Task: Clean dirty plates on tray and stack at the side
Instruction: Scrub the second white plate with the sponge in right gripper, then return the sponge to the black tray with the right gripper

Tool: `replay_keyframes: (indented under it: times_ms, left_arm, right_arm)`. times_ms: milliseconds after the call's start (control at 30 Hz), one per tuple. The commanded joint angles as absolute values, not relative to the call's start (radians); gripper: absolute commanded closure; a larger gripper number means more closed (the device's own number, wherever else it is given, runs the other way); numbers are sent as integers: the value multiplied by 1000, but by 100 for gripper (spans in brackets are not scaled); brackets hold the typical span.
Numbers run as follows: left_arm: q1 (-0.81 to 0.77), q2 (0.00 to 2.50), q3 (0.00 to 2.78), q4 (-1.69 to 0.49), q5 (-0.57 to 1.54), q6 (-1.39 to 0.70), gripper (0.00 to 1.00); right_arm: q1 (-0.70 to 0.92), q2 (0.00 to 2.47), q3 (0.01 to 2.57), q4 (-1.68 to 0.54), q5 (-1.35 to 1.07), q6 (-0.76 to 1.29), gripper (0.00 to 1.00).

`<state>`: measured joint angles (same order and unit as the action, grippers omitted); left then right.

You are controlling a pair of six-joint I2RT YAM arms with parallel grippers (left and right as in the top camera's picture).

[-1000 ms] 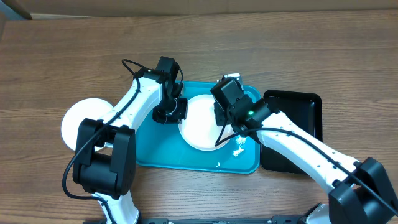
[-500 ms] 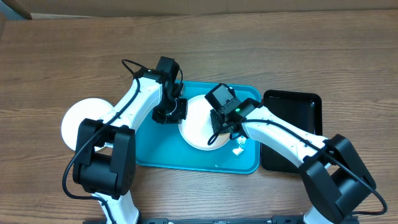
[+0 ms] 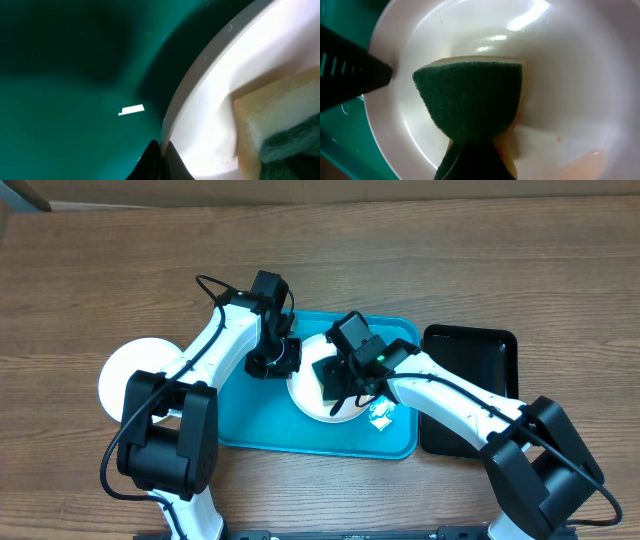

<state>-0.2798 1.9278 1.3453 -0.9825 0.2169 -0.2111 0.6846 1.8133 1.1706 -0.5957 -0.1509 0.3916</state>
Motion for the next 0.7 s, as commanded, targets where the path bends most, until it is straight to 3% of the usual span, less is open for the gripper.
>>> replay_keyframes:
  times_ms: [0,267,667]
  left_arm:
    - [-283,1909,1342,-983,226,-217,96]
    - [-279,1909,1343,-978,221,-217,96]
    - [-254,1899,1418,-1014,127,-217,96]
  right_arm:
    - [690,1810,1177,-616,-185,386,96]
    - [662,1781,1193,-696,-47,397,96]
    - [455,1592,1254,-796,49,398,96]
